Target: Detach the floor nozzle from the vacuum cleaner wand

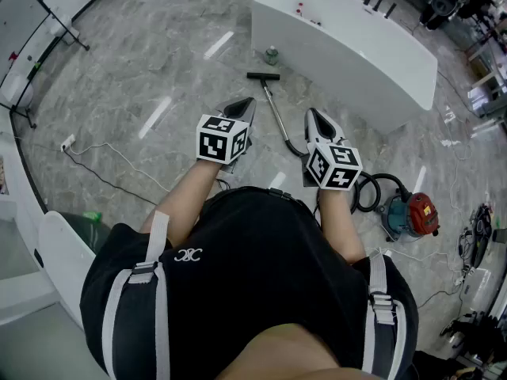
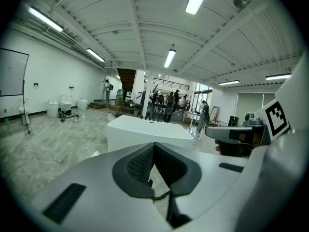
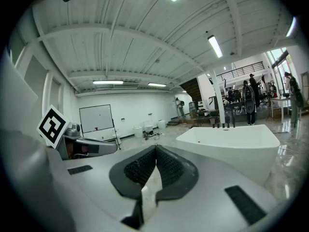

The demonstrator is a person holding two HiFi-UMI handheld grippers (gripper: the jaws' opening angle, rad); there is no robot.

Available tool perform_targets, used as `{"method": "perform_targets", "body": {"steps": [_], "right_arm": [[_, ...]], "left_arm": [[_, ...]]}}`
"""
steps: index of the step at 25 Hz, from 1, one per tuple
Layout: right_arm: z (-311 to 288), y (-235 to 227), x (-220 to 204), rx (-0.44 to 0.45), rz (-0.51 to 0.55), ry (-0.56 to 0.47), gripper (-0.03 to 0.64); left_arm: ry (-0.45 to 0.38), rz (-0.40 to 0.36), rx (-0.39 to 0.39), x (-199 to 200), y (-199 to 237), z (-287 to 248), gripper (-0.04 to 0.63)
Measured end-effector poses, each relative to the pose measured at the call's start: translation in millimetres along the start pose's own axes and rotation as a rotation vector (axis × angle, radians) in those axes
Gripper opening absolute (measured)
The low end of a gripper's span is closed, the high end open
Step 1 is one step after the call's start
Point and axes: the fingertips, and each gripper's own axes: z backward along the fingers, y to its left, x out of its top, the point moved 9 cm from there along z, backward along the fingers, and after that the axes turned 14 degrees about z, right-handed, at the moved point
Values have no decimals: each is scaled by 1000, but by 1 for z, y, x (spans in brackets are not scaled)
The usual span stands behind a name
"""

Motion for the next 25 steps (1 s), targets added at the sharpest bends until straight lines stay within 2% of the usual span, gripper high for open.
{"method": "perform_targets", "body": {"steps": [6, 12, 20, 25], "right_arm": [[-1, -22, -11, 21, -11, 12, 15], [-15, -39, -20, 52, -76, 29, 14], [-47, -52, -21, 63, -75, 42, 15], [-89, -55, -18, 65, -61, 61, 15]], "left_arm": [[-4, 24, 34, -7, -8, -11, 9], [15, 40, 66, -10, -5, -23, 9], [22, 68, 66, 2, 14, -50, 9], [28, 76, 57, 18, 44, -78, 9]]}}
